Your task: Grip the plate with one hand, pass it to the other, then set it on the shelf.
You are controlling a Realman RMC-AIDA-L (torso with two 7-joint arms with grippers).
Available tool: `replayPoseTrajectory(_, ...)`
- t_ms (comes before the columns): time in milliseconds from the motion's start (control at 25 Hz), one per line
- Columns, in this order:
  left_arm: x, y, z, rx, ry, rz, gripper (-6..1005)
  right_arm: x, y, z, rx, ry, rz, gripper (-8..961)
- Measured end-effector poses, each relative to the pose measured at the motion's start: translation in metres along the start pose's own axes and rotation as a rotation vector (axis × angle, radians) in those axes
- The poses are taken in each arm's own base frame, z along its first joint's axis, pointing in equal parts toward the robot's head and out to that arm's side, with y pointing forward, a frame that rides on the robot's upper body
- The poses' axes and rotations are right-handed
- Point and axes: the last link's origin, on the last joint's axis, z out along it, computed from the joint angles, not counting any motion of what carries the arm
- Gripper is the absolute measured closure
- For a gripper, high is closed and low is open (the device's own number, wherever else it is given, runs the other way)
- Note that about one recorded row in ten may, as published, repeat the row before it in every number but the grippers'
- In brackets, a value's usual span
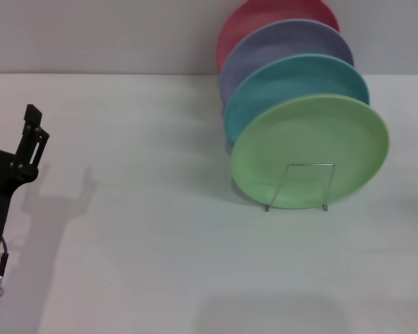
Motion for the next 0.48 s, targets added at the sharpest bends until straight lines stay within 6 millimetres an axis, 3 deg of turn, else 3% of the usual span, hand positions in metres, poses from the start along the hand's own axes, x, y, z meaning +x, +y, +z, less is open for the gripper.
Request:
replayPoseTrajectory(120, -0.001, -0.001, 0.004, -0.013, -0.004, 0.008, 203, 0.001, -0.005, 0.008, 0.034, -0.001, 0.003, 301)
replayPoseTrajectory(280, -0.005, 0.001, 0.011, -0.030, -0.023, 0.027, 187, 0.008, -0.004, 0.020, 0.054, 0.026, 0.004, 230)
replayPoseTrajectory(480, -0.011, 0.002, 0.019, -0.041, -0.057, 0.036, 186, 0.010, -0.001, 0.027, 0.048, 0.027, -0.026, 230)
